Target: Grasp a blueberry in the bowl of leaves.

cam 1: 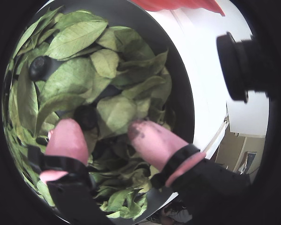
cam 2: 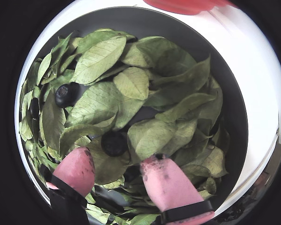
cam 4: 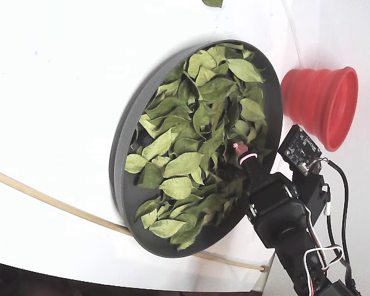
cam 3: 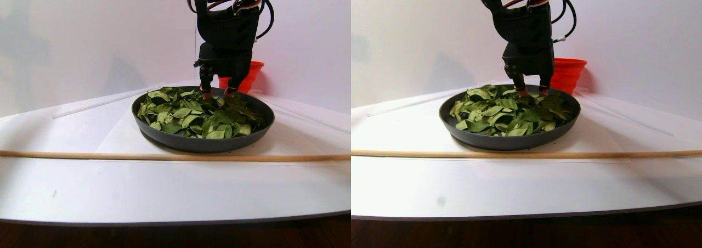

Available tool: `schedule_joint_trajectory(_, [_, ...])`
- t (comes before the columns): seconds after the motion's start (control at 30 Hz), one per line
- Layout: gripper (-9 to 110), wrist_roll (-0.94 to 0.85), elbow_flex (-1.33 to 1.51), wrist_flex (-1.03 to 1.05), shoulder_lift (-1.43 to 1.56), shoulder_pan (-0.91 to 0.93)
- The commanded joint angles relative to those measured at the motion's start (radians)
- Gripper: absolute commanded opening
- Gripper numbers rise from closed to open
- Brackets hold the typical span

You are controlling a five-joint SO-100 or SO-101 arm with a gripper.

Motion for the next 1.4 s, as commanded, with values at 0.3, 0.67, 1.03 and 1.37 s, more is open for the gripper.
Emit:
schedule_joint_trajectory(0.3, [19, 0.017, -0.087, -0.048, -0.031, 0.003])
schedule_joint_trajectory(0.67, [19, 0.06, -0.101, -0.075, -0.069, -0.008])
schedule_joint_trajectory(1.03, [20, 0.107, -0.104, -0.086, -0.091, -0.018])
schedule_joint_trajectory(1.37, [20, 0.141, -0.133, -0.084, -0.115, -0.015])
